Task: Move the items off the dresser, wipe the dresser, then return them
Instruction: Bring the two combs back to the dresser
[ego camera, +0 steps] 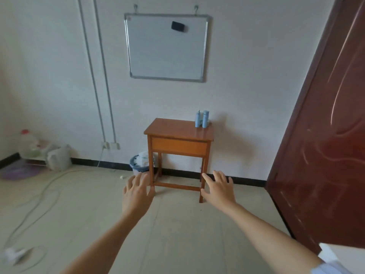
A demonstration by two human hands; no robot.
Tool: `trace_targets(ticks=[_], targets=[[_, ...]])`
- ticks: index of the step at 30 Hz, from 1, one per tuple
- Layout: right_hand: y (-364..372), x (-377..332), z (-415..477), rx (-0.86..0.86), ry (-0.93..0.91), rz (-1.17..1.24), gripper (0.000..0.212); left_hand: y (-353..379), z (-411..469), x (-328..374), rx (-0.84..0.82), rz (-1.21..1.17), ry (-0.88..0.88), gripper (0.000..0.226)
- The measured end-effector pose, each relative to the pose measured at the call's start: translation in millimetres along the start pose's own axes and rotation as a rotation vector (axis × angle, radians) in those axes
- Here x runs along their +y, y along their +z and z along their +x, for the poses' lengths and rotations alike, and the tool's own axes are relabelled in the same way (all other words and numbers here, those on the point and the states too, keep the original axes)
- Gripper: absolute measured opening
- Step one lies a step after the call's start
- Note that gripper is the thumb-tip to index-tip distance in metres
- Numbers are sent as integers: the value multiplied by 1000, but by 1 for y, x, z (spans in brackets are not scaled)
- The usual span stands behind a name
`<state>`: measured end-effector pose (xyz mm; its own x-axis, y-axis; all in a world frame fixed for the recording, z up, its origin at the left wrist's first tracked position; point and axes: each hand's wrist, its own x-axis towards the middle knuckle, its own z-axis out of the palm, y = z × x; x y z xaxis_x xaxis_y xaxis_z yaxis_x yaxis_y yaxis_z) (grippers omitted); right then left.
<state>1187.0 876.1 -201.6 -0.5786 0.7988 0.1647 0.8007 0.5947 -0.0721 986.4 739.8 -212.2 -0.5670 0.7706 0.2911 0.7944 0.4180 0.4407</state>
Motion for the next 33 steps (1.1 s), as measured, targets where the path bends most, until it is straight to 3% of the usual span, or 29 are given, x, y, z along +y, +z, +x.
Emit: trace_targets(ticks=[11, 22, 33], targets=[[-5, -42, 102, 14, -104, -46, 57, -15, 68, -67, 63, 15, -116, 50], [11, 17, 260, 83, -44, 69, 57, 38, 247, -12, 76, -17, -57, 51], [64, 69, 406, -20, -83, 49, 58, 140, 396, 8, -6, -119, -93, 49]])
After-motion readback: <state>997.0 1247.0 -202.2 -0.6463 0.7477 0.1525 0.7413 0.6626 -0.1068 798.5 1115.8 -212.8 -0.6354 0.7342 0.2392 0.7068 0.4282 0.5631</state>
